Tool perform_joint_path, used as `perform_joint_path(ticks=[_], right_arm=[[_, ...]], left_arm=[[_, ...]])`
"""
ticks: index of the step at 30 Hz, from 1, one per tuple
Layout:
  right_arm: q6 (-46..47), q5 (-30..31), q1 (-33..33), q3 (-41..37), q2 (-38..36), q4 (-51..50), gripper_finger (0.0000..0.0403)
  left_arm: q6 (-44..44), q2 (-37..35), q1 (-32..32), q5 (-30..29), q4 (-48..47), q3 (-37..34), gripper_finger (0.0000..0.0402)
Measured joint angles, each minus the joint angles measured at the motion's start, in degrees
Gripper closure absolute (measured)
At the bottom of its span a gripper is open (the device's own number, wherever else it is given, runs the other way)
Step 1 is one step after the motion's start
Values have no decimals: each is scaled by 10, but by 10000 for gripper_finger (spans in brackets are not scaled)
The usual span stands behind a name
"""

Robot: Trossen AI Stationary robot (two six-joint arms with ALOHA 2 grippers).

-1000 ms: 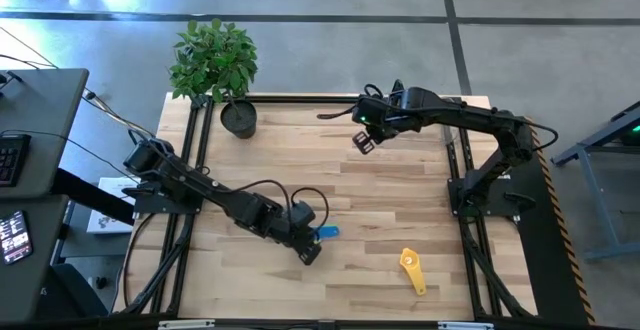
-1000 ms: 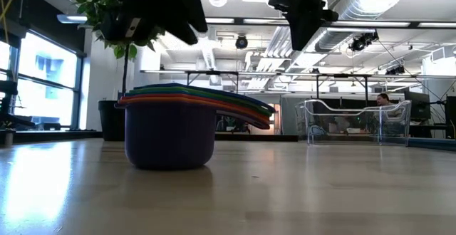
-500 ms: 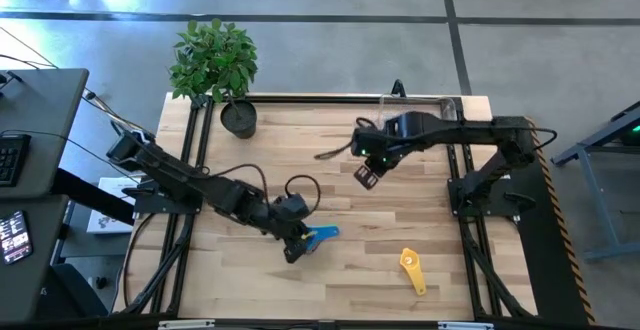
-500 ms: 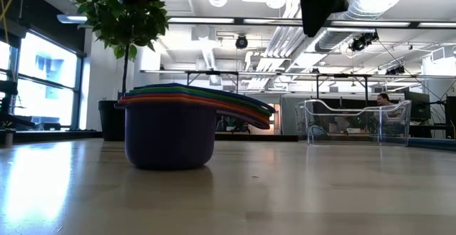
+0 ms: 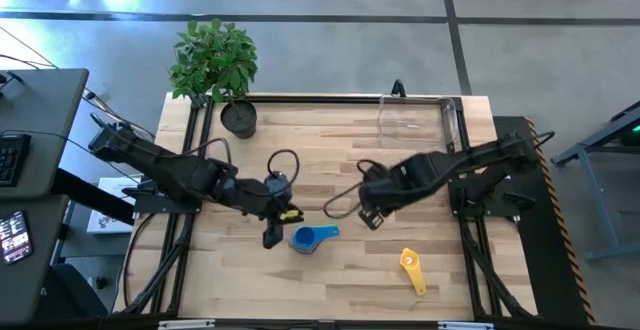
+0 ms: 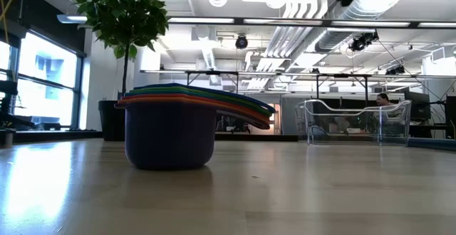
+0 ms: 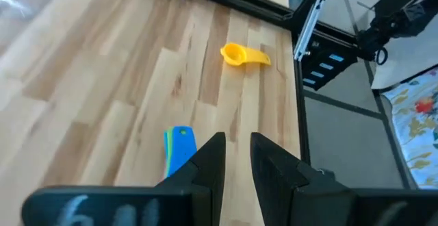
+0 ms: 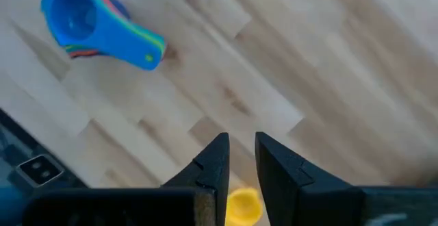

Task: Nest measuring cups in basket
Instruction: Stack the yellow measuring cup on top of the blue measuring cup

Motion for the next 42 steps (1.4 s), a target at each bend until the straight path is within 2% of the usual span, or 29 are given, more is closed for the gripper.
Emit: perform_joint_path(ticks=[10,15,22,30,42], right_arm=[[257,31,114,0,14,-80,339],[344,51,155,0,26,-108,339],[379,45,188,0,62,-108,339],[398,-4,208,0,105,-108,339],[444,0,250,0,154,-108,339]], left_arm=[[89,-28,21,0,-7,0,342],[120,-30,32,0,-16,0,342],[128,-30,51,0,-13,0,342],[127,-30,62,0,-12,0,342],[127,-29,81,0,-11,0,342]])
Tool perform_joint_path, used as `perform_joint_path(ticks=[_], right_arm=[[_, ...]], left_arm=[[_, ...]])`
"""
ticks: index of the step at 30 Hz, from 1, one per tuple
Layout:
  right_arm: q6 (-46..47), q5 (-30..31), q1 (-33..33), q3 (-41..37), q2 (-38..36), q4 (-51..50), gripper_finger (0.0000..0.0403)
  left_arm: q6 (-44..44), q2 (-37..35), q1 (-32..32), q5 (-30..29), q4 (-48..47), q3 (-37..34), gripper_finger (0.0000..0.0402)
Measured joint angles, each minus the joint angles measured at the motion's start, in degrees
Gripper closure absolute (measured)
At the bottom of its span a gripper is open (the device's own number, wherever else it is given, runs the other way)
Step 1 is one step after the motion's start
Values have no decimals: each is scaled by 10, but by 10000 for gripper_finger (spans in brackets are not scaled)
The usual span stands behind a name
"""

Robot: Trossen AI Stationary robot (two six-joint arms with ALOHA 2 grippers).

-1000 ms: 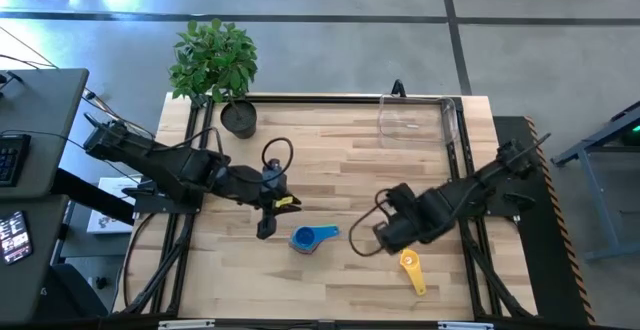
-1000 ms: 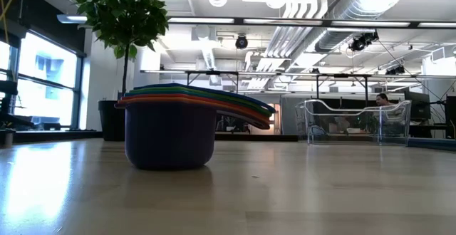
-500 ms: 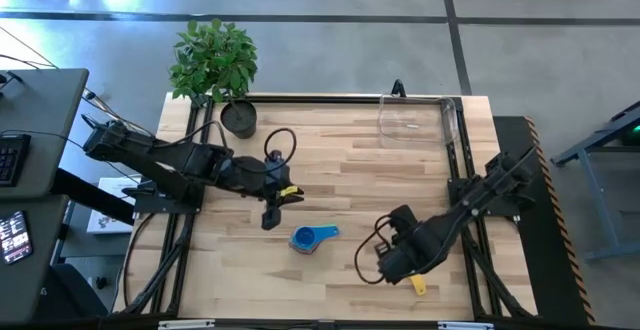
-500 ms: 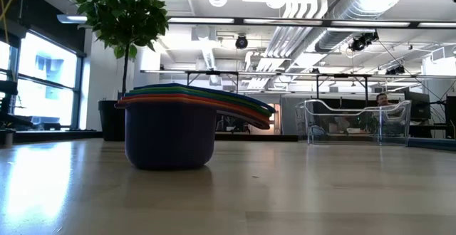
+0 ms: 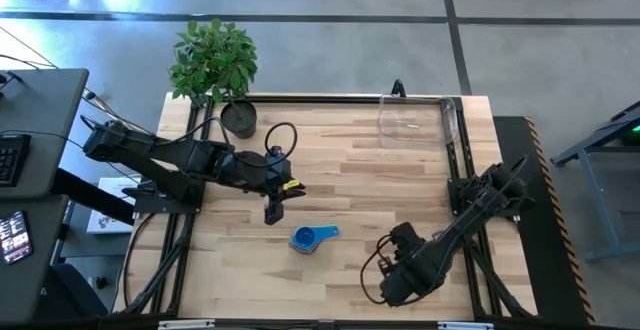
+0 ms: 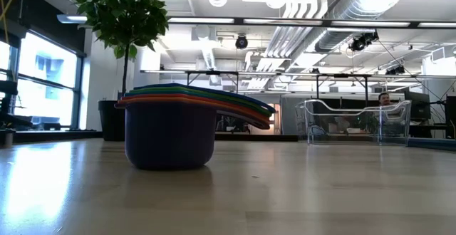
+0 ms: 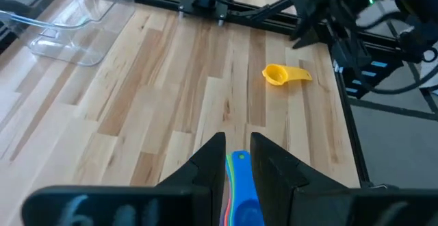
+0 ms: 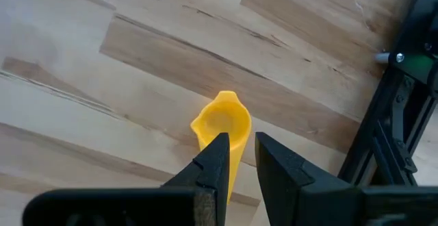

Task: Nest measuring cups in basket
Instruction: Stack the yellow measuring cup on top of the blue measuring cup

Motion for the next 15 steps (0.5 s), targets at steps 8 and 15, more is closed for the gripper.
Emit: perform_joint_path(ticks=[8,15], right_arm=[[28,-21,2,-81,8,40,339],[50,-49,7,-171,-14,169,339]], left_arm=[[0,0,12,0,2,0,342],[0,0,18,0,4,0,342]])
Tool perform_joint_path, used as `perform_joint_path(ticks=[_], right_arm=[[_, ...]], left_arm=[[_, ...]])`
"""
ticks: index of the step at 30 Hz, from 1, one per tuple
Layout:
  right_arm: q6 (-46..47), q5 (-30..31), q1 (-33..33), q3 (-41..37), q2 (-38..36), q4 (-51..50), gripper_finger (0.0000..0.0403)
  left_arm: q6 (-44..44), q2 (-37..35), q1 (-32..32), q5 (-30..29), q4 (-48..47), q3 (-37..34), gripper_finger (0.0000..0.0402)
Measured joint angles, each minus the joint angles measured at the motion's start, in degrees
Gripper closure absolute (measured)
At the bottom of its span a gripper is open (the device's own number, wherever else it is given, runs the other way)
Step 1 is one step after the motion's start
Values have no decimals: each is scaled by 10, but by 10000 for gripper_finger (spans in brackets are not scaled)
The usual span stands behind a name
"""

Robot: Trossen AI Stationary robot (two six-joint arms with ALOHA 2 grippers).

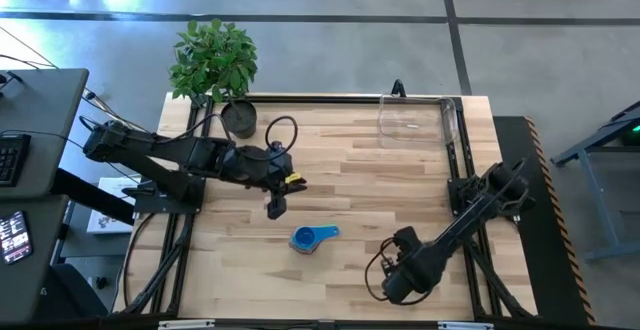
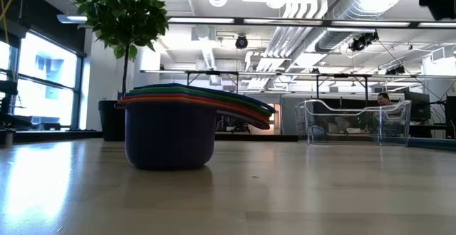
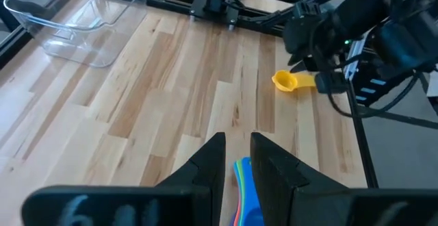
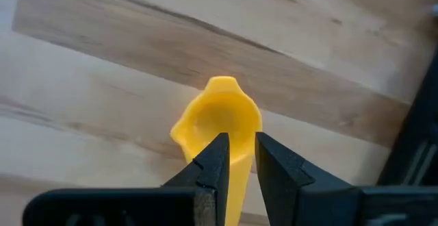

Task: Nest measuring cups in basket
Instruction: Stack the yellow measuring cup on top of the blue measuring cup

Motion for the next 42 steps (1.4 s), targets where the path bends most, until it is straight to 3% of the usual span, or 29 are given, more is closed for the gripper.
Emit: perform_joint_path(ticks=[11,23,30,42], right_arm=[[-10,-41,3,-54,-1,42,339],[-11,-31,6,-57,-1,41,339],[-3,-57,6,-103,-1,92,339],[11,-51,6,-117,-1,126,348]], left_arm=[[-10,0,0,0,8,0,342],[-11,0,0,0,31,0,342],[-11,0,0,0,31,0,342],[-11,0,0,0,30,0,342]])
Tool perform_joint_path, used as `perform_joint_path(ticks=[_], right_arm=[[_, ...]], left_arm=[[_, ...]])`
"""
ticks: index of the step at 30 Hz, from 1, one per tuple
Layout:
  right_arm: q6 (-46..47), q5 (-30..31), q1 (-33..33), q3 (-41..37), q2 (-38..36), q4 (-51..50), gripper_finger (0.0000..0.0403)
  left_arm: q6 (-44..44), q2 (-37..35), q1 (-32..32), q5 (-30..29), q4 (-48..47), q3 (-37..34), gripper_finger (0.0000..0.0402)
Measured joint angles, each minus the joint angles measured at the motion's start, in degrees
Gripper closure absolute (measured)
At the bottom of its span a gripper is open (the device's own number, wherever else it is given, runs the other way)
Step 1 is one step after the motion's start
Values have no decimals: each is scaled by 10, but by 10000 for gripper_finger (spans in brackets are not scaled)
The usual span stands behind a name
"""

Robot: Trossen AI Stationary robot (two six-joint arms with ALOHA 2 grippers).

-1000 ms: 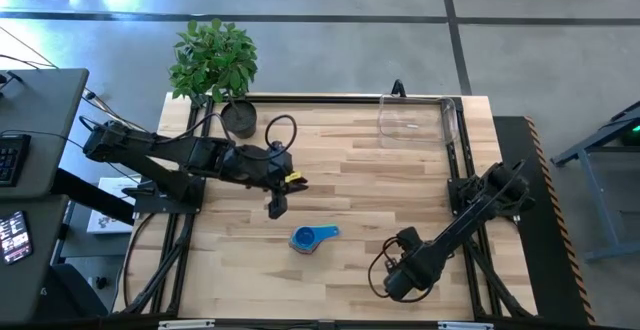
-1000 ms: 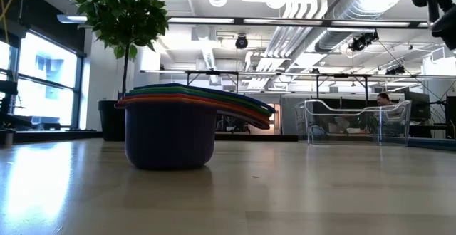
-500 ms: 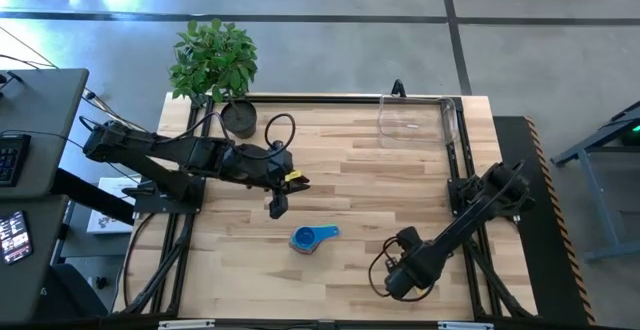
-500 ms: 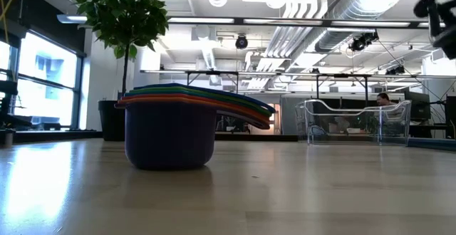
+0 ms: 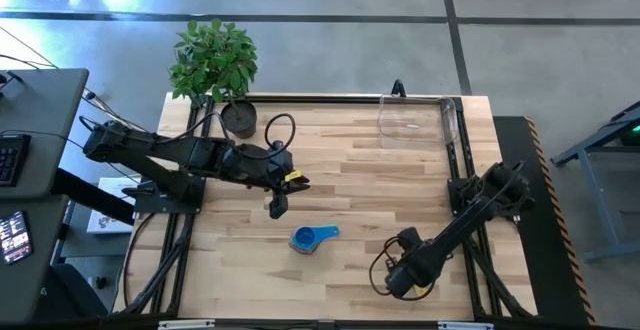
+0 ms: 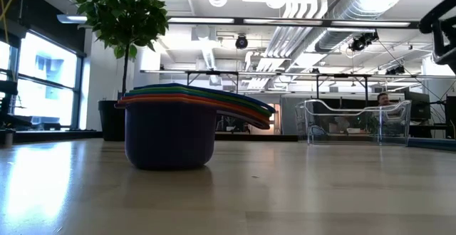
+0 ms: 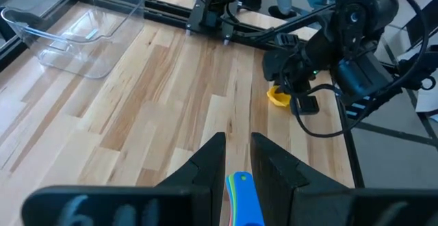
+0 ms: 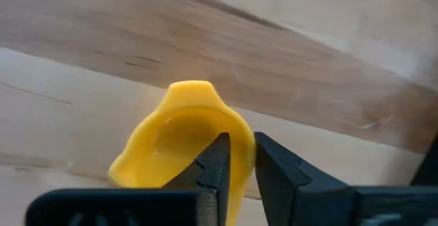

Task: Nest measuring cups in basket
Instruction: Stack the yellow measuring cup on top of the blue measuring cup

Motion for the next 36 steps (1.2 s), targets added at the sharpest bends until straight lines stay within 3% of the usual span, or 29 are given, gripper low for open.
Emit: perform_joint_path(ticks=[6,14,23,30,36], right_arm=[[4,-19,0,-21,-4,40,395],[-12,-17,-9,24,1,-16,400],[-51,38,-41,92,2,-53,402],[-153,97,-96,169,2,-112,402],[-311,133,-162,229,1,-146,403]], left_arm=[[0,0,0,0,-6,0,342],[0,0,-1,16,-28,0,342],[1,-1,-1,66,-54,0,342],[0,-1,-4,98,-63,0,342],[-29,-9,-5,93,-85,0,342]])
